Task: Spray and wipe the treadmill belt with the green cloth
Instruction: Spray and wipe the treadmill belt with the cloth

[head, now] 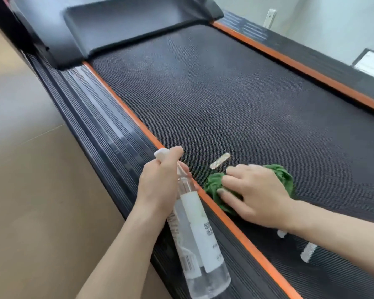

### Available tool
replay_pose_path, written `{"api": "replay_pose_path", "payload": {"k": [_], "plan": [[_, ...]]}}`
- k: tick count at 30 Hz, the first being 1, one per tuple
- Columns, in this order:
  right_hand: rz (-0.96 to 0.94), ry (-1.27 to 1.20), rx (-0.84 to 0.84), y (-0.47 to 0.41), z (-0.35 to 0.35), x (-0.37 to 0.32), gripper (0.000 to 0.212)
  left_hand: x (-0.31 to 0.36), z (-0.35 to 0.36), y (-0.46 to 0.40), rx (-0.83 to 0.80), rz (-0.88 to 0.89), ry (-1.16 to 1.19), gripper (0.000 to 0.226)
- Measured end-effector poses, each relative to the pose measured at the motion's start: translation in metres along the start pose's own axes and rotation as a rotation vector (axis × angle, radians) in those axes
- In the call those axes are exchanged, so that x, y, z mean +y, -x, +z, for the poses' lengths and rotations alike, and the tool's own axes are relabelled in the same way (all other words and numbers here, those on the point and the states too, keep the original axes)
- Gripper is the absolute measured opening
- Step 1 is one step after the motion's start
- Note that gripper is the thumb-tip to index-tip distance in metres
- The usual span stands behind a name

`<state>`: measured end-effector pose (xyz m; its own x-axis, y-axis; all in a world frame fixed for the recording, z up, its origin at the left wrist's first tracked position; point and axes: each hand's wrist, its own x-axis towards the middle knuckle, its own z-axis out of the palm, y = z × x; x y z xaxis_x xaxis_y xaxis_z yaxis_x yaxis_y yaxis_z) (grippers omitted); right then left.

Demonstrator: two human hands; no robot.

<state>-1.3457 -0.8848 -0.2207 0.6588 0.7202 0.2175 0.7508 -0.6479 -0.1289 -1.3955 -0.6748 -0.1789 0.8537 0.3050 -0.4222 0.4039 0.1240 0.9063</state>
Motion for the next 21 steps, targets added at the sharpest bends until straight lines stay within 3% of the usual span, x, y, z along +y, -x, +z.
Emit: {"api": "replay_pose_path", "payload": {"k": [5,7,10,12,17,21], "plan": [[-0.253,0.044,0.032,-0.003,0.0,0.009,0.029,0.0,0.002,0.005,-0.005,0.002,-0.044,0.048],[-0.145,0.09,0.112,-0.056,0.017,0.009,0.028,0.001,0.002,0.005,0.021,-0.011,-0.059,0.05],[0.178,0.088,0.178,-0.122,0.037,0.0,0.032,0.005,0.004,0.008,0.024,-0.035,-0.051,0.048],[0.191,0.076,0.138,-0.126,0.037,-0.003,0.034,0.004,0.001,0.008,0.028,-0.034,-0.043,0.048],[0.064,-0.003,0.052,-0.007,0.003,-0.02,0.033,0.009,0.005,0.012,0.021,-0.053,-0.01,0.045],[-0.054,-0.018,0.011,0.093,-0.027,-0.013,0.033,0.017,0.024,0.022,-0.13,-0.081,-0.003,0.045]]}}
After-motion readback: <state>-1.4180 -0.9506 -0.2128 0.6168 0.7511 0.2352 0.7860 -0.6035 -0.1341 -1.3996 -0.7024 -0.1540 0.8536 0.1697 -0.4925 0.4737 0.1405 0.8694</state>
